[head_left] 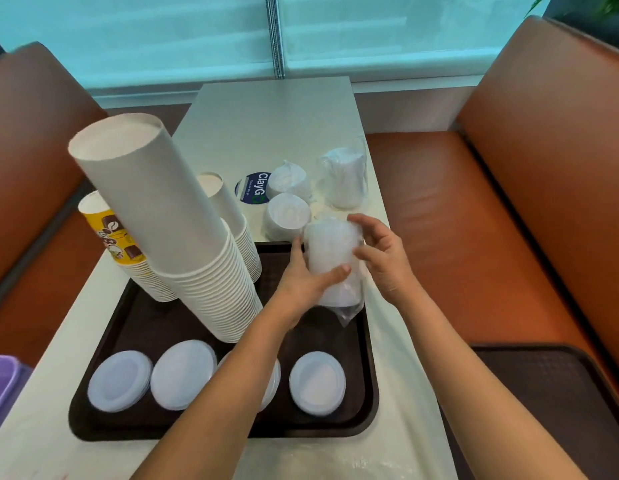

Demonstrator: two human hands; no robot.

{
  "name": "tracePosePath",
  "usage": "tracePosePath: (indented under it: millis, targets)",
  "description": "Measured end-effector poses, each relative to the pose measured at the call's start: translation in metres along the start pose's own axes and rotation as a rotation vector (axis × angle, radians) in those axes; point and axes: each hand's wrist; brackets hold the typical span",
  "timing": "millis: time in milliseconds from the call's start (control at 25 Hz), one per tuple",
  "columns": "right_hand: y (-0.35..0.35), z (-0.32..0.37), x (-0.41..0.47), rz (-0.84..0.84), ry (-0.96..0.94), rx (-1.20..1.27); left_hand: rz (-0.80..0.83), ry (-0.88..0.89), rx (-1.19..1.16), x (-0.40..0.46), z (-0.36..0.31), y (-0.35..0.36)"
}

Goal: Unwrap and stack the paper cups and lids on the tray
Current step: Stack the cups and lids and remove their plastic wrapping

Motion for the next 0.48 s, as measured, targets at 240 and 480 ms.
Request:
tracePosePath:
  millis: [240,480]
  targets:
    - [0.032,-0.013,-0.028,-0.011,0.013,-0.265,-0.028,0.209,0.042,-0.024,0.032,-0.014]
    - [0.040,-0.038,-0.042,-0.082,0.011,-0.309,-0.064,0.223,0.151,-0.026,0.051,-0.016]
Point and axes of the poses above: each hand's wrist, its own x-axis towards the middle knuckle, its own y-axis out of the palm, z = x × y, and after that the axes turned 9 degrees about -z, right-handed
